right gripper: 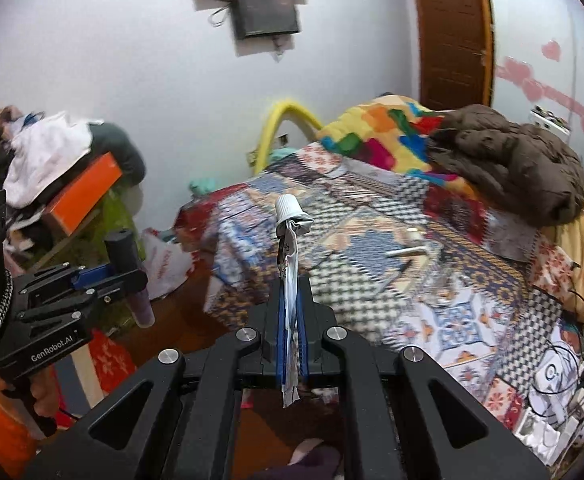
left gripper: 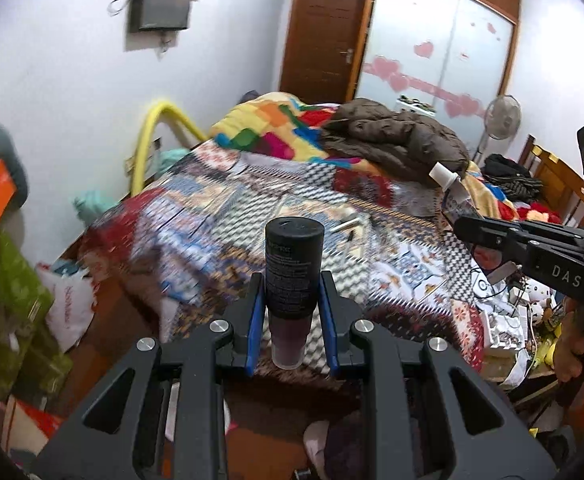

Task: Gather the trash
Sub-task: 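Carry both held items over the white bin on the floor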

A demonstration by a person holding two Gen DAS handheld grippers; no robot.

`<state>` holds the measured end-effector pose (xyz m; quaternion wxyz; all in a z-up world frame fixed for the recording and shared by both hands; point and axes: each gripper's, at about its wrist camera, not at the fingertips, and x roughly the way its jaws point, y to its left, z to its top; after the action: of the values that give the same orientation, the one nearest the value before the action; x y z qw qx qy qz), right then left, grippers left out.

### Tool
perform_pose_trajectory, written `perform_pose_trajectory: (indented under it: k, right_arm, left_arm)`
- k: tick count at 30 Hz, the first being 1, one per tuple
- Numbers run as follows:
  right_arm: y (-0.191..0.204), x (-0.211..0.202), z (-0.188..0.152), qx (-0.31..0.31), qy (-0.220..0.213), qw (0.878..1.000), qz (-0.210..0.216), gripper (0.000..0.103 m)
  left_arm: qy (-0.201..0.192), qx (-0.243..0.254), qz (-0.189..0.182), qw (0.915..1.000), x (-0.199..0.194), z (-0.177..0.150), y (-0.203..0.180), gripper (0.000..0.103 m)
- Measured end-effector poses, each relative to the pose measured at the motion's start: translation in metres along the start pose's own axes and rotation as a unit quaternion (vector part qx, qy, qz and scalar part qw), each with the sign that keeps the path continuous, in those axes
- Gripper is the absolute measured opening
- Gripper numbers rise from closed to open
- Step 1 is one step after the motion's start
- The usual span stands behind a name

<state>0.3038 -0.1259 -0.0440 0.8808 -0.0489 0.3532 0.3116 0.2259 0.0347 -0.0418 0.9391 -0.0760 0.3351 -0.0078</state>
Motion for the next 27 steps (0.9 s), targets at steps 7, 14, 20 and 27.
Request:
perform_pose_trajectory:
  k: [7, 14, 20, 27]
  right_arm:
    - [0.058, 0.033, -0.013, -0.030, 0.030, 0.998, 0.039, 0.005]
    - [0.101, 0.086, -0.032, -0.052, 0.086, 0.993, 0.069, 0.005]
    - [0.129, 0.143, -0.058, -0.075, 0.147, 0.983, 0.077, 0.005]
    - [0.148, 0.215, -0.094, -0.090, 0.227, 0.966, 0.082, 0.005]
  left_arm:
    - [0.019, -0.036, 0.037, 0.9985, -0.015, -0.040, 0.051, 0.025]
    - [0.067, -0.081, 0.073, 0.9918, 0.003, -0.091, 0.102, 0.025]
    - [0.116, -0.132, 0.084, 0.9809, 0.033, -0.132, 0.142, 0.025]
    - [0.187, -0.194, 0.084, 0.9593, 0.089, -0.181, 0.184, 0.025]
